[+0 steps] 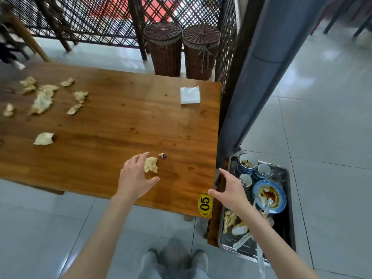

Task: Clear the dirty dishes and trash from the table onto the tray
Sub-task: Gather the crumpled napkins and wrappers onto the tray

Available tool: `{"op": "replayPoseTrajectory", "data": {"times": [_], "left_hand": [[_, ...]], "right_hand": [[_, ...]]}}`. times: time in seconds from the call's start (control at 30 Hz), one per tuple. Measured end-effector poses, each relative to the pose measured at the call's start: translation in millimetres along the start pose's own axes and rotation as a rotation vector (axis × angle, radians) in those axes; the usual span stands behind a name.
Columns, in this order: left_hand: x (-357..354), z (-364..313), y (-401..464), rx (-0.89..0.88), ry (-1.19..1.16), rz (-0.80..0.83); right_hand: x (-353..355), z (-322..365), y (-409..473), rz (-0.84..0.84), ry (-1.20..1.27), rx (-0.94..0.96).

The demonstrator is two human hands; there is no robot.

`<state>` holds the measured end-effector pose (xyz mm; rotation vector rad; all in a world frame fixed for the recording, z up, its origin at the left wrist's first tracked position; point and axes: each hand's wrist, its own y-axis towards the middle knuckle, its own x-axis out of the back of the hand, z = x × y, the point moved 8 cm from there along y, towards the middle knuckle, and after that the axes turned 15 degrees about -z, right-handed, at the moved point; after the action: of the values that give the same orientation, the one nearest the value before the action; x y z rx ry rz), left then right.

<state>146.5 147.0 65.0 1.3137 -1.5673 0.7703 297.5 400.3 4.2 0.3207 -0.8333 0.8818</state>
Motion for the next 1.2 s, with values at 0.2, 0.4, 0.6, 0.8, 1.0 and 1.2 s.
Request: {"op": "replayPoseTrajectory", "data": {"times": [0.2, 0.4, 0.6, 0.8, 1.0, 1.2], "left_hand": [[8, 48, 33, 0.073, -0.006, -0.011], [16, 92, 87, -0.02, -0.049, 0.068], [39, 132, 138, -0.128, -0.065, 0.097], [43, 160, 163, -0.157, -0.059, 0.119], [44, 179, 172, -0.163, -0.098, 0.156], [47, 203, 184, -0.152, -0.114, 0.184]], "right_hand": [[-51, 39, 17, 0.06, -0.032, -0.008], [-96, 73, 41, -0.012, -0.088, -0.066], [-156, 103, 68, -0.091, -0.211, -0.161], [-196, 129, 95, -0.112, -0.309, -0.129], [-204, 133, 99, -0.167, -0.411, -0.134], [-206, 138, 92, -0.176, -0.461, -0.178]]}}
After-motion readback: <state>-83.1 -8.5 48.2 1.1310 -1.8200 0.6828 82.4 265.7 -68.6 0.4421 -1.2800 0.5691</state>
